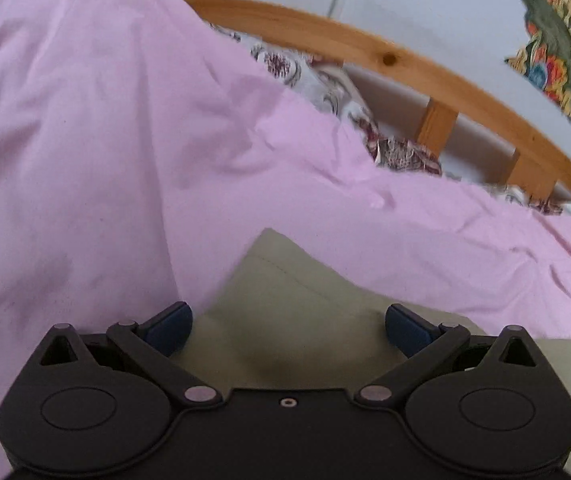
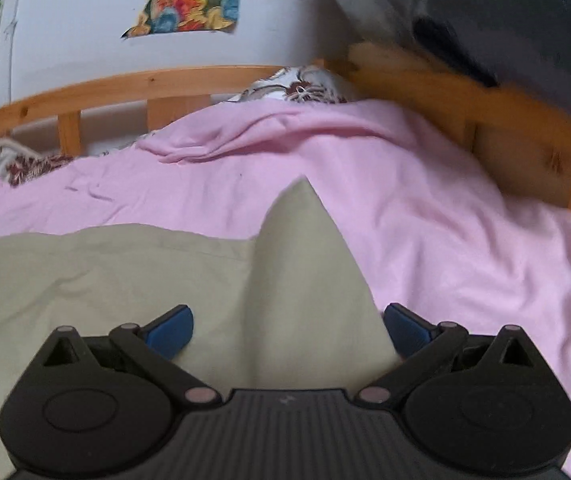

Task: Fold large clothes

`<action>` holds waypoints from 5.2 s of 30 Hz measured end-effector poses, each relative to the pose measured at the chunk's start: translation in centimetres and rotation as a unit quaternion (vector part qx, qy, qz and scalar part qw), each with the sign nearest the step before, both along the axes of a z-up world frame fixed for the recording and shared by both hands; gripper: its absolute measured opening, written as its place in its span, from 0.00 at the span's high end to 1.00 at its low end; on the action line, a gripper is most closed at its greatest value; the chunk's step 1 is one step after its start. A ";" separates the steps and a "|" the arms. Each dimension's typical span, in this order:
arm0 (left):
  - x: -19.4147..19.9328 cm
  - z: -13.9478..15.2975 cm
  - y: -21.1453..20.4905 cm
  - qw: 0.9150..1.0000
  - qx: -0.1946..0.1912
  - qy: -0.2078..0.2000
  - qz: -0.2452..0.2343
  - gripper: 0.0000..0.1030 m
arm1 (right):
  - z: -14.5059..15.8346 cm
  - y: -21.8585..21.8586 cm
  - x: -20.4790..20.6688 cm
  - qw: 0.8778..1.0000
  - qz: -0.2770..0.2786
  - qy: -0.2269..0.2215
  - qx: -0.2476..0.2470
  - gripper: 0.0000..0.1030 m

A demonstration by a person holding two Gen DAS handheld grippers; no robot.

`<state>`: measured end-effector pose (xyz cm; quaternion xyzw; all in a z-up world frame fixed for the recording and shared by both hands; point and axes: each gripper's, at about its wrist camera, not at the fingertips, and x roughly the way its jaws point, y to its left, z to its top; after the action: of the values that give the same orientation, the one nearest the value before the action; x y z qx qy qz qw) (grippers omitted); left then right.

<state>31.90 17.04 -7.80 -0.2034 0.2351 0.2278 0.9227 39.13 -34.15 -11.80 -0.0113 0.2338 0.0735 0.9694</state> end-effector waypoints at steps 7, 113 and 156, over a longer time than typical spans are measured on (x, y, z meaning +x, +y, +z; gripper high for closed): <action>0.1 0.9 -1.1 0.999 0.038 0.032 0.005 0.01 | 0.9 2.3 -1.4 0.997 -0.002 -0.028 -0.068 0.00; -19.9 10.5 -12.8 0.981 -0.027 -0.150 -0.119 0.95 | -1.5 14.6 -12.8 0.972 0.127 -0.110 -0.165 0.00; -10.8 4.3 -35.6 0.876 0.057 -0.021 -0.479 0.95 | 10.0 -6.0 -4.4 0.924 0.347 0.104 0.120 0.30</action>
<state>21.11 -18.54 -3.48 -0.0178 0.2705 -0.2333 0.9338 34.68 -40.13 -1.83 0.0326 0.3041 0.4340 0.8474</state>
